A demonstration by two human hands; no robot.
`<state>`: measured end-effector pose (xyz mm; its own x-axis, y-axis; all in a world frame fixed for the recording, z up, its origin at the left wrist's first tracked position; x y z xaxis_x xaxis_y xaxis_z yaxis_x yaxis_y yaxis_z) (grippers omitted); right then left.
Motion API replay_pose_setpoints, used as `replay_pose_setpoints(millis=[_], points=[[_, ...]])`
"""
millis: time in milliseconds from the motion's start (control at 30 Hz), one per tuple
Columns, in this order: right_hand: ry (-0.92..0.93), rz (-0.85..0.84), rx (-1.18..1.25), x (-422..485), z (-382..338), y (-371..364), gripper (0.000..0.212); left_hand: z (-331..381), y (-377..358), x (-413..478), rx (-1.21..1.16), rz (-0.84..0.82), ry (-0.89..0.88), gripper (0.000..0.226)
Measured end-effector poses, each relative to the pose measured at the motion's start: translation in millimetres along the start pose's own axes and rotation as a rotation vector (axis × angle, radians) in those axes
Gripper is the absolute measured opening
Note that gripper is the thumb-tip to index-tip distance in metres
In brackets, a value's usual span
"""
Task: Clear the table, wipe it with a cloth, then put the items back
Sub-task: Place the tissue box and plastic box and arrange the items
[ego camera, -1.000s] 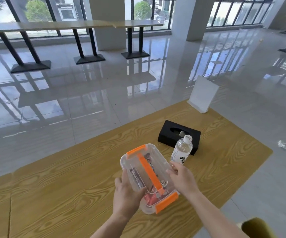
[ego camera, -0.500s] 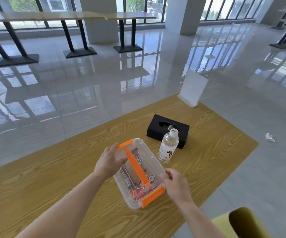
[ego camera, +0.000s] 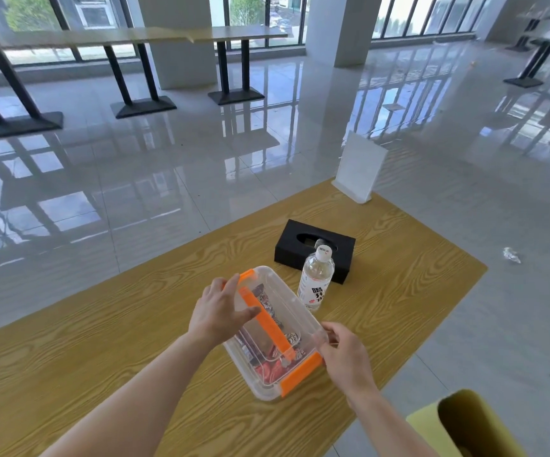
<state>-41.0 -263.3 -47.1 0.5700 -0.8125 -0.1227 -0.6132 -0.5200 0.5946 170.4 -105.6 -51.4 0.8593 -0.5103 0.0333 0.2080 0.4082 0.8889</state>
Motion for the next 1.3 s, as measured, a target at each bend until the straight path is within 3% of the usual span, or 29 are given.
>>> replay_pose_setpoints(millis=[967,1300], points=[[-0.014,-0.033,0.009,15.2,3.3,6.2,0.039,5.9,-6.9,6.4,0.017,-0.028,0.012,0.1],[0.026,-0.067,-0.03,17.2,-1.0,11.4,0.036,14.6,-4.6,2.0,0.085,0.008,-0.044,0.089]])
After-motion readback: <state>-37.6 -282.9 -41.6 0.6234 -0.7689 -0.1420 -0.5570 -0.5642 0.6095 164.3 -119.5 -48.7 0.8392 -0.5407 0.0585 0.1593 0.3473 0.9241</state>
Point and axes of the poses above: each hand's wrist, its own x-axis towards the middle knuckle, its own y-axis out of the back of the hand, z = x × y, the point moved 4 cm from there along x, towards the middle knuckle, and after that the axes turned 11 degrees about z, right-handed, at the moved point
